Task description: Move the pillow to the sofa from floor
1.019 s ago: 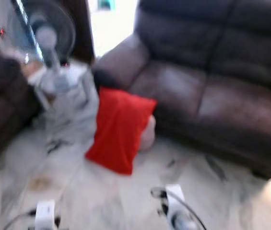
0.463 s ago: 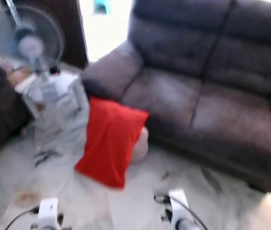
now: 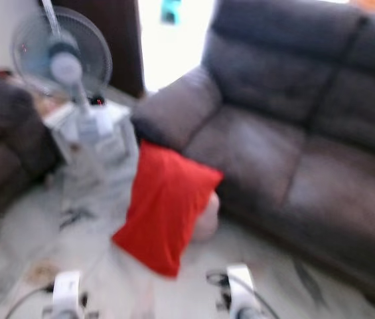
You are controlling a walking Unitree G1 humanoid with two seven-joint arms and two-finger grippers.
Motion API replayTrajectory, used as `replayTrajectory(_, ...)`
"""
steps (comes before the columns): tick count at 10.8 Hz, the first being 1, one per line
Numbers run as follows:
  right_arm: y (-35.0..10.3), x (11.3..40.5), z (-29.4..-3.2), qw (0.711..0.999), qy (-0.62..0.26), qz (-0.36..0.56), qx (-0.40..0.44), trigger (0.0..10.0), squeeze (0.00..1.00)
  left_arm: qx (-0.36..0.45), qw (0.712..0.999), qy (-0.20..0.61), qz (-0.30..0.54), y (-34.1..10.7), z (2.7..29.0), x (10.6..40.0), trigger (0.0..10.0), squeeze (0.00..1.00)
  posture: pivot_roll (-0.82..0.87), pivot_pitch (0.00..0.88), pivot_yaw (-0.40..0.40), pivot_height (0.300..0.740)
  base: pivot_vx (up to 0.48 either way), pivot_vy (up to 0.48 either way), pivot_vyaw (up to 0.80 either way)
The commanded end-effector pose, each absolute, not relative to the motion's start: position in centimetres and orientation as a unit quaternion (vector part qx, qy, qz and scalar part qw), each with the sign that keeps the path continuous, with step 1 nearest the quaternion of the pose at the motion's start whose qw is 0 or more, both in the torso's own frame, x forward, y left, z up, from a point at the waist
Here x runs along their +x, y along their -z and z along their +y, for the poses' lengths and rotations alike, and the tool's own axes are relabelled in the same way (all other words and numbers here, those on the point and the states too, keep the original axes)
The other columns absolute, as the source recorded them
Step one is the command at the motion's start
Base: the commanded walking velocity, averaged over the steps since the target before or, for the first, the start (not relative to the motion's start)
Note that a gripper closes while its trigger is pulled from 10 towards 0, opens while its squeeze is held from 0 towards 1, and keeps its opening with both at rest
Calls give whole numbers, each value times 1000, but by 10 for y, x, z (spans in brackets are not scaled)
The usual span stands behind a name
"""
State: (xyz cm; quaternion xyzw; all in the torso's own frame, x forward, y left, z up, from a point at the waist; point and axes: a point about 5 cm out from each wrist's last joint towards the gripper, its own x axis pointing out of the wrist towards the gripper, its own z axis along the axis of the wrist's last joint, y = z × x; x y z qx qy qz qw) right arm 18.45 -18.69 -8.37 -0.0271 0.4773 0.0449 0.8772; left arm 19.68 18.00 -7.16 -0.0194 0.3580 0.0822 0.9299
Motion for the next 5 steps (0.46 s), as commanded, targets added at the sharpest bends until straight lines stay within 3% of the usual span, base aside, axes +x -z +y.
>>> replayTrajectory(1, 79, 194, -185, 884, -45, 464, -22, 10000, 0, -14, 922, -91, 376, 77, 187, 186, 10000, 0, 84, 103, -57, 740, 311, 0, 0)
replayTrajectory(5, 77, 196, -187, 886, -48, 460, -26, 10000, 0, -14, 922, -91, 377, 77, 186, 186, 10000, 0, 83, 104, -58, 740, 312, 0, 0)
